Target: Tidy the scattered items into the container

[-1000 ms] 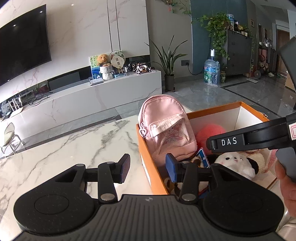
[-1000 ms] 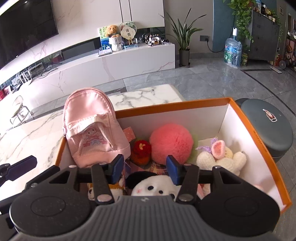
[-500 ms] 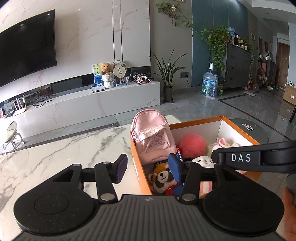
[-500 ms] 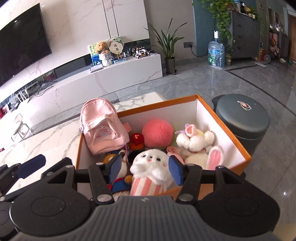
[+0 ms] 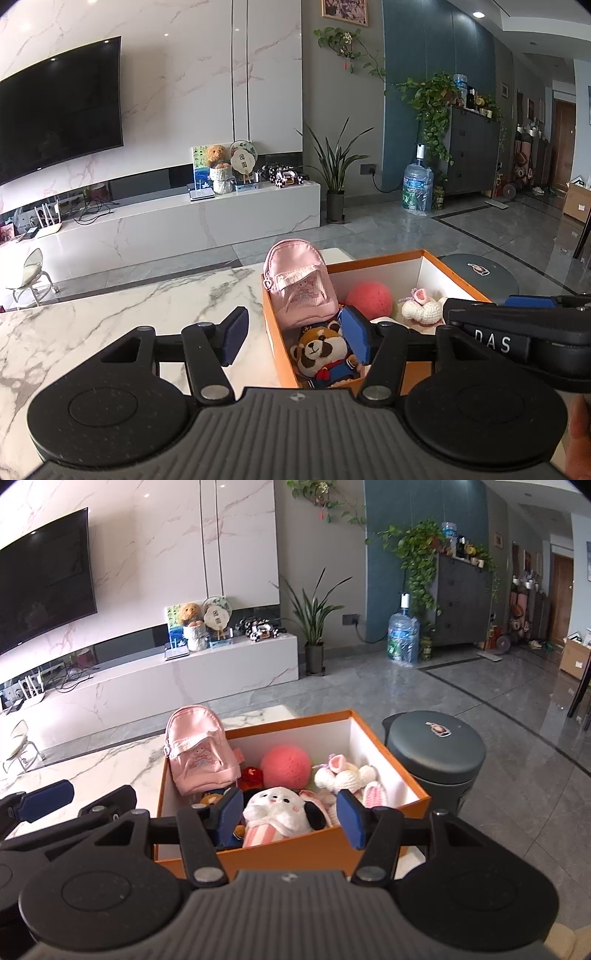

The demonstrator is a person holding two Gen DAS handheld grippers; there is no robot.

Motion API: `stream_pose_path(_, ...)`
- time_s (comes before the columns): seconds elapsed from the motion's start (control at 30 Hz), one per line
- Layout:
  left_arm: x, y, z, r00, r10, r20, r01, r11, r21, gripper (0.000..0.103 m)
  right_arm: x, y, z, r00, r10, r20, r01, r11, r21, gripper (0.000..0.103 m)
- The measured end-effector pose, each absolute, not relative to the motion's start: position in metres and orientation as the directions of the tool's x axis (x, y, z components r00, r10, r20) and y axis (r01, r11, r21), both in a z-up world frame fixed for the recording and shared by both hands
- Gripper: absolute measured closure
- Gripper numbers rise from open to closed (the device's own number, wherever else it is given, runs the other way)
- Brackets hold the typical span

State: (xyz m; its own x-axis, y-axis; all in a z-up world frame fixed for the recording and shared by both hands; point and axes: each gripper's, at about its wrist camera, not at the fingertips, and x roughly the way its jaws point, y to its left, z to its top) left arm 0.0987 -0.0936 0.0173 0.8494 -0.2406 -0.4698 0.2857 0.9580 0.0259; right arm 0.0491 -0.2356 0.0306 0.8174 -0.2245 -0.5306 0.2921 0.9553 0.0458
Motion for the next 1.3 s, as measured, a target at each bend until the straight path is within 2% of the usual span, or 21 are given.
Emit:
stream_pose_path(0.17,0.087,-0.088,0.02,0.855,-0.234,-0.462,0.276,0.961,0.024,0.034,0.03,-0.229,0.033,0.821,-0.245,-0.515,0.309,0.95,0.041,0.043)
stream_pose_path(0.53,0.057,-0.078,0.017,0.87,-0.21,-0.445,0.259,0.964,0.052,0.034,-0.006,-0.207,0.03,0.823,-0.314,-0.473,0.354,0.935,-0.006,0.038)
stream_pose_path(0.77,0.047,-0.069,0.012,0.868,-0.206,-0.452,0.251,0.967,0.041,0.036,-0.018,-0.197,0.016,0.805,-0.315,-0.502,0.357,0.934,-0.014,0.038)
stream_pose_path(1.3,0.034,-0.062,0.009,0.868,-0.206,-0.452,0.253,0.966,0.044,0.038,-0.027,-0.184,0.011,0.794,-0.338,-0.506,0.372,0.928,-0.036,0.038)
